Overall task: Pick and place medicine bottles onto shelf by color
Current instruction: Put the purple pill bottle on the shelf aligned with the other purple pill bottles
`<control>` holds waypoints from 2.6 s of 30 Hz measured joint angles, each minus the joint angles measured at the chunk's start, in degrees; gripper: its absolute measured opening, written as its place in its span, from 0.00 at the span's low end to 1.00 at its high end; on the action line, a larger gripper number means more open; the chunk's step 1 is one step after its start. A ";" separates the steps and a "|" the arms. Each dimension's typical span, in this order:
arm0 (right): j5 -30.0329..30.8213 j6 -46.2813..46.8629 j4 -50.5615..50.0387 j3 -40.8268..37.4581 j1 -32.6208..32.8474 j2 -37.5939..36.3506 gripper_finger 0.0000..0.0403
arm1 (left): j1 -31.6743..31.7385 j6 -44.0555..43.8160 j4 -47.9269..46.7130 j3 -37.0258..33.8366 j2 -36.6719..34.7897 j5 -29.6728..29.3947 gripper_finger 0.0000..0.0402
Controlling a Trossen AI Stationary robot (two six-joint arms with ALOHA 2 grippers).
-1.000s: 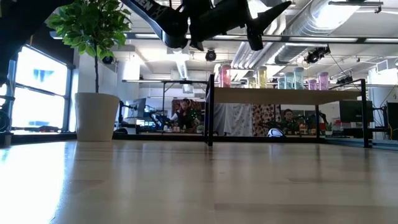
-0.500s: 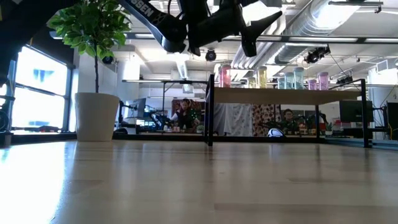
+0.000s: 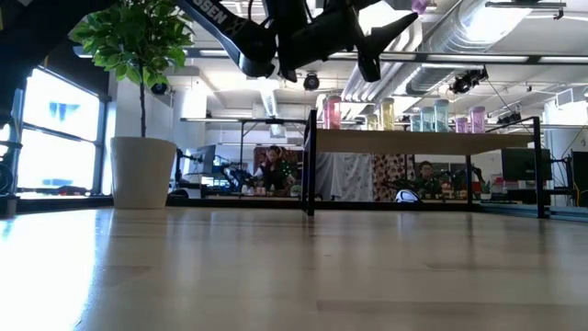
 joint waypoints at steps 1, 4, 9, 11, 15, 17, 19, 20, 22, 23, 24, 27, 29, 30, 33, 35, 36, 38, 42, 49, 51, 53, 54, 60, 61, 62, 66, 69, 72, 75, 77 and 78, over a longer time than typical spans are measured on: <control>0.62 -1.15 0.13 -0.59 -1.06 -0.65 0.22 | 0.01 0.85 0.00 0.00 0.00 -0.01 0.54; 1.22 -3.83 0.02 -3.15 -4.42 -2.99 0.22 | 0.09 1.86 0.02 0.00 0.00 -0.05 0.52; 1.16 -3.27 -0.06 -11.97 -7.79 -10.87 0.22 | 0.75 2.73 0.02 0.00 0.00 -0.07 0.50; 0.61 -1.14 -0.14 -16.12 -8.30 -14.47 0.22 | 1.15 4.01 -0.03 -0.02 0.00 -0.09 0.49; -0.95 3.52 -0.19 -22.10 -8.42 -19.58 0.22 | 1.51 6.84 -0.78 -0.02 0.00 -0.21 0.48; -1.20 4.39 -0.16 -24.01 -8.41 -20.82 0.22 | 1.55 8.39 -1.11 -0.04 0.00 -0.24 0.48; -1.63 4.40 -0.15 -25.36 -8.43 -21.24 0.22 | 1.55 10.23 -1.65 -0.04 0.00 -0.61 0.47; -1.94 4.38 -0.14 -25.80 -8.43 -21.21 0.22 | 1.55 11.30 -2.24 -0.04 0.00 -1.13 0.46; -2.39 3.67 0.05 -25.91 -8.43 -20.81 0.22 | 1.55 12.72 -3.70 -0.04 -0.28 -2.73 0.45; -2.55 2.88 -0.05 -25.67 -8.43 -20.40 0.22 | 1.52 13.40 -5.46 -0.02 -0.73 -4.02 0.45; -2.64 2.26 -0.12 -25.11 -8.54 -19.91 0.22 | 1.40 14.66 -7.65 0.51 -1.22 -5.37 0.44; -2.73 -0.98 -0.06 -22.86 -9.90 -18.29 0.22 | 1.39 19.77 -18.02 3.30 -3.53 -8.70 0.42; -2.74 -3.61 0.01 -21.04 -11.47 -17.02 0.22 | 1.09 23.77 -25.90 5.86 -4.84 -10.87 0.41; -2.82 -4.85 0.00 -20.14 -12.40 -16.36 0.22 | 1.06 25.76 -29.91 6.93 -5.47 -11.35 0.40; -3.97 -8.74 0.01 -17.96 -15.75 -14.68 0.22 | 0.98 31.25 -39.26 9.50 -6.81 -14.01 0.40; -5.45 -11.59 0.03 -17.46 -18.30 -13.65 0.22 | 0.96 33.70 -43.02 10.45 -7.83 -14.68 0.40; -6.52 -12.93 -0.03 -17.46 -19.65 -13.21 0.22 | 0.96 34.34 -44.01 10.73 -8.34 -14.93 0.40; -8.84 -14.99 0.02 -17.55 -22.10 -12.54 0.22 | 1.41 34.52 -45.69 10.78 -9.75 -14.87 0.40; -13.03 -16.10 -0.01 -19.69 -25.31 -12.66 0.22 | 2.74 34.57 -48.00 10.82 -12.23 -15.07 0.41; -16.09 -13.26 -0.07 -29.21 -26.07 -16.21 0.22 | 4.52 35.43 -51.05 10.86 -14.19 -15.54 0.41; -16.05 -11.67 -0.10 -32.17 -26.07 -17.10 0.22 | 4.66 35.38 -51.99 10.82 -14.14 -15.54 0.41; -16.04 -10.14 -0.15 -34.64 -26.09 -17.48 0.22 | 4.83 35.20 -52.25 10.82 -14.14 -15.53 0.41; -15.99 -9.14 -0.12 -35.73 -26.09 -17.48 0.22 | 4.83 35.18 -52.47 10.82 -14.14 -15.51 0.41; -15.33 -2.43 -0.09 -39.51 -25.84 -17.18 0.22 | 4.37 36.98 -54.02 10.82 -14.14 -15.51 0.41; -15.35 -1.44 -0.04 -39.61 -25.46 -17.18 0.22 | 4.37 37.10 -54.34 10.82 -14.14 -15.50 0.41; -15.39 -0.45 -0.06 -39.62 -24.98 -17.18 0.22 | 4.36 37.14 -54.82 10.82 -14.14 -15.48 0.41; -16.89 3.60 0.04 -38.33 -22.51 -17.20 0.22 | 4.35 37.12 -56.54 10.82 -14.14 -15.48 0.41; -18.74 7.38 0.01 -37.72 -19.49 -17.20 0.22 | 4.30 37.54 -58.06 10.82 -14.12 -15.47 0.41; -21.19 10.75 -0.04 -37.72 -15.93 -17.10 0.22 | 4.28 37.54 -59.32 10.82 -14.12 -14.47 0.41; -22.91 13.64 -0.04 -37.72 -11.99 -16.26 0.22 | 3.80 38.26 -61.22 10.82 -14.12 -13.14 0.41; -23.19 14.46 -0.04 -37.72 -9.68 -15.48 0.22 | 3.17 38.69 -62.01 10.82 -14.08 -13.18 0.41; -23.19 14.81 -0.06 -37.72 -8.73 -14.96 0.22 | 2.83 38.92 -62.24 10.82 -14.08 -13.21 0.41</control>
